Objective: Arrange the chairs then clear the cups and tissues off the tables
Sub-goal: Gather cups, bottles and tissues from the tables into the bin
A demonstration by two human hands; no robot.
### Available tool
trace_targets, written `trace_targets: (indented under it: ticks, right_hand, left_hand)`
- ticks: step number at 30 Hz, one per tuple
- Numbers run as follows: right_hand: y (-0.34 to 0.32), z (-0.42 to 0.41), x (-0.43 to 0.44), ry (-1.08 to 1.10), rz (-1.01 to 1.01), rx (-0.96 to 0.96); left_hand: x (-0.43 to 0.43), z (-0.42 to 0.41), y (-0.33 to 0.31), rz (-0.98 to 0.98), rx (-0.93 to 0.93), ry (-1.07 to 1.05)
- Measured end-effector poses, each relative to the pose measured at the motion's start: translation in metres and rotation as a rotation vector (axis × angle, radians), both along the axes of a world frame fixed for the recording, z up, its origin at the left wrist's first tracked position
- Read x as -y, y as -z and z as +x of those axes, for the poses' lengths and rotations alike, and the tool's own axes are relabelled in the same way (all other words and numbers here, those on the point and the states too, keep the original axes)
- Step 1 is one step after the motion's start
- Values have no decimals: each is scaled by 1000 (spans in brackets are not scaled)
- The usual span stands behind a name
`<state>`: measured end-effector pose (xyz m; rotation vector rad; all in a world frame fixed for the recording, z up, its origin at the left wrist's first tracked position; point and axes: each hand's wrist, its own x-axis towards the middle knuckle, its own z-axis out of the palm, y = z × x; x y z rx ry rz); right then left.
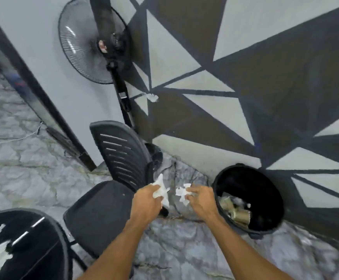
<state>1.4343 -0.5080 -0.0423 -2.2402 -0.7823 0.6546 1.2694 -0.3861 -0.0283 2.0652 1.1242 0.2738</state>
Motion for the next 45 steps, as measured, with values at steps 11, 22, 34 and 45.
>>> trace_targets:
  ticks: [11, 22, 34, 45]
  right_hand:
    - [34, 129, 114, 347, -71, -20]
    - [94, 245, 145, 665, -128, -157]
    - [290, 393, 136, 790, -146, -207]
    - [508, 472, 130, 713, -184, -238]
  left_hand:
    - [73, 186, 32, 12, -100, 336]
    - [91, 359, 113, -78, -138, 514]
    - [106, 508, 298, -131, -220, 395]
    - [120, 577, 526, -121, -249, 382]
